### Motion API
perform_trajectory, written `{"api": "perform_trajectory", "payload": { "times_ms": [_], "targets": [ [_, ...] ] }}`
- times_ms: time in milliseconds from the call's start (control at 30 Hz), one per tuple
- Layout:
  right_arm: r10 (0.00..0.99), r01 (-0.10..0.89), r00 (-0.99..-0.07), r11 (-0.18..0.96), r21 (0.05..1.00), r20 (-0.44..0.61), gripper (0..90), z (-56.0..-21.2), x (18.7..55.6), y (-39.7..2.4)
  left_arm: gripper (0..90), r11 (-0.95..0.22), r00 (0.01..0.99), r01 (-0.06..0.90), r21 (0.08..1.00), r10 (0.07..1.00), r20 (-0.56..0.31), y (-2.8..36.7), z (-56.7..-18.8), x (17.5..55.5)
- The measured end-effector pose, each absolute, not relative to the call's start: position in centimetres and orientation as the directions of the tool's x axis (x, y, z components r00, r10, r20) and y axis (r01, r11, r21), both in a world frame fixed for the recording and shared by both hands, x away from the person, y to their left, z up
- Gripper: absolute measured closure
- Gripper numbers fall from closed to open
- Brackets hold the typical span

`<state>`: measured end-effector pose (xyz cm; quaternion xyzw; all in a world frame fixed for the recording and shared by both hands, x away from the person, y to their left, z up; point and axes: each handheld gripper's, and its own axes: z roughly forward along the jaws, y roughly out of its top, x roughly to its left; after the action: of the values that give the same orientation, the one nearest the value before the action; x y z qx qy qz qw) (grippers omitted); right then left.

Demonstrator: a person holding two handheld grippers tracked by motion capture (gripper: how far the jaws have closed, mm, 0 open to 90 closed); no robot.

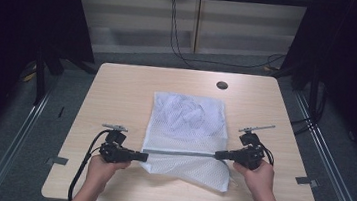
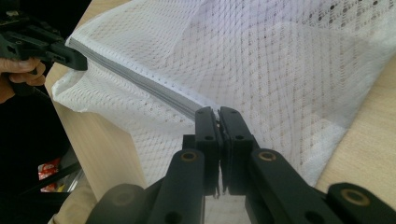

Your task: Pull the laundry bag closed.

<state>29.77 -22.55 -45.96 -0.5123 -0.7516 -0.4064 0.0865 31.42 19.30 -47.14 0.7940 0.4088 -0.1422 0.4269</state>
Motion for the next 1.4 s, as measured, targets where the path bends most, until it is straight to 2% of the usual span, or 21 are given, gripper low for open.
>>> {"api": "perform_trajectory", "payload": {
  "times_ms": [1400],
  "targets": [
    [0.711, 0.847, -0.434, 0.113, 0.519, 0.554, 87.0, -46.4, 29.3, -24.2, 88.5, -0.3, 0.625, 0.771, 0.562, 0.525, -0.578, 19.5, -47.1, 31.4]
  ]
}}
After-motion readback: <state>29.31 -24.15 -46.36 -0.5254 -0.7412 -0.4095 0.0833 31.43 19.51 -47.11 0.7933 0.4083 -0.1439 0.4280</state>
